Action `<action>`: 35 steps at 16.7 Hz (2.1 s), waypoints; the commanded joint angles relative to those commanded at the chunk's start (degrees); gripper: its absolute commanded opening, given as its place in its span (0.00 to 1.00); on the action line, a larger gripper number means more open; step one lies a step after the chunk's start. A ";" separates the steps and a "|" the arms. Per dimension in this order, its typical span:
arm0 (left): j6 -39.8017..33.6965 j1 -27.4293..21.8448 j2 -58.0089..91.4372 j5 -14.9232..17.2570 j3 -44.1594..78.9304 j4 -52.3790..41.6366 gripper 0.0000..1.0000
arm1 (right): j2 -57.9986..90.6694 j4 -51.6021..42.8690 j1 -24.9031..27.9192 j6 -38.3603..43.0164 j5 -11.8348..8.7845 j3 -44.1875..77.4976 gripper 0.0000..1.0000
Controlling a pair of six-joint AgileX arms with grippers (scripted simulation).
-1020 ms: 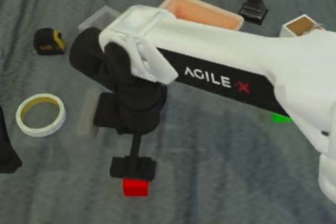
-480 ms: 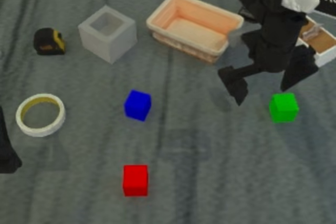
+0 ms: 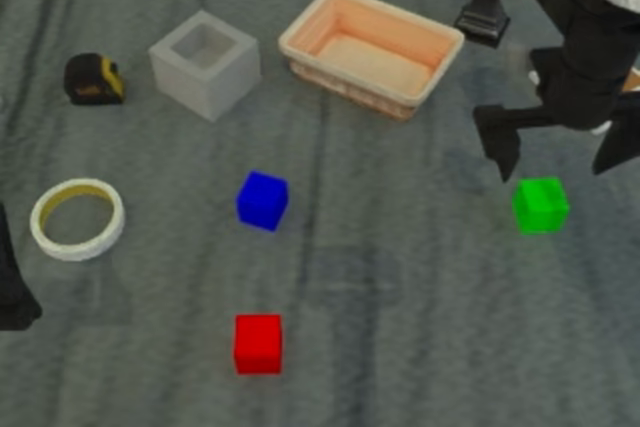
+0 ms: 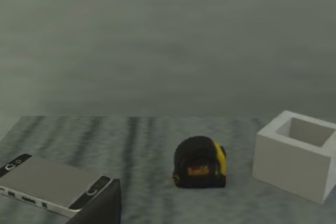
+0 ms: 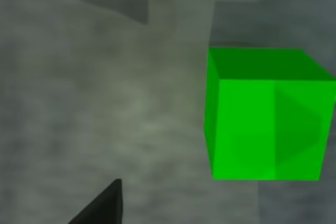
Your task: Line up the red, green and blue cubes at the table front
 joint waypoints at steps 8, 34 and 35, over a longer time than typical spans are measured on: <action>0.00 0.00 0.00 0.00 0.00 0.00 1.00 | 4.83 12.09 -0.11 0.24 0.02 -6.97 1.00; 0.00 0.00 0.00 0.00 0.00 0.00 1.00 | 6.96 17.20 -0.09 0.28 0.04 -9.99 0.00; 0.00 0.00 0.00 0.00 0.00 0.00 1.00 | 6.96 17.20 -0.09 0.28 0.04 -9.99 0.00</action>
